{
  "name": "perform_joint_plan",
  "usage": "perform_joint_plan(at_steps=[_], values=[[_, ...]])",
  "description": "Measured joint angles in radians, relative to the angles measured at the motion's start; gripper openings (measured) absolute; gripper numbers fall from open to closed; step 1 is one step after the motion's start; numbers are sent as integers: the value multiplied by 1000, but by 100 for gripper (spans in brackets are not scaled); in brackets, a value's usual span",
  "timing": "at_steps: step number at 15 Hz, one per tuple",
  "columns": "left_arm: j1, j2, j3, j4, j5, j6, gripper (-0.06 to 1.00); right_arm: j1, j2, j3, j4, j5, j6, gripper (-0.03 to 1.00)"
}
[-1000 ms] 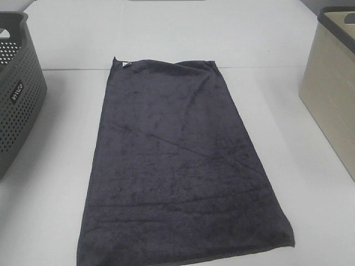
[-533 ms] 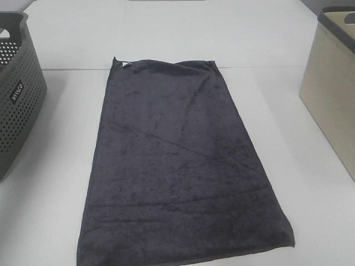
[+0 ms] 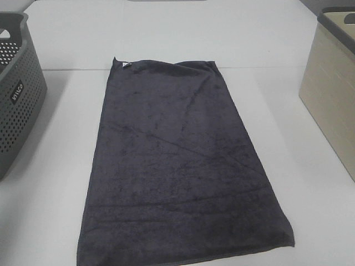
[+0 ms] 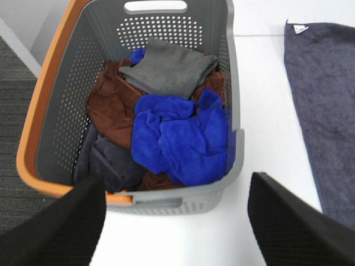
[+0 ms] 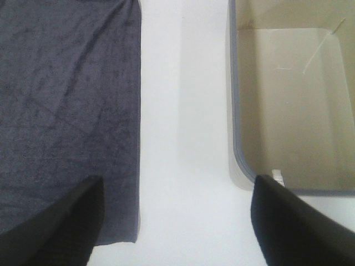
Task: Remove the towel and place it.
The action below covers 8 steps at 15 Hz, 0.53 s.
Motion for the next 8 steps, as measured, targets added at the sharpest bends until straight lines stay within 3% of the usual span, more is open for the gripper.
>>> perform_joint_plan(at_steps=[8], values=[[0, -593, 410, 48, 12, 0, 68, 0, -353, 302, -88, -55, -4, 73]])
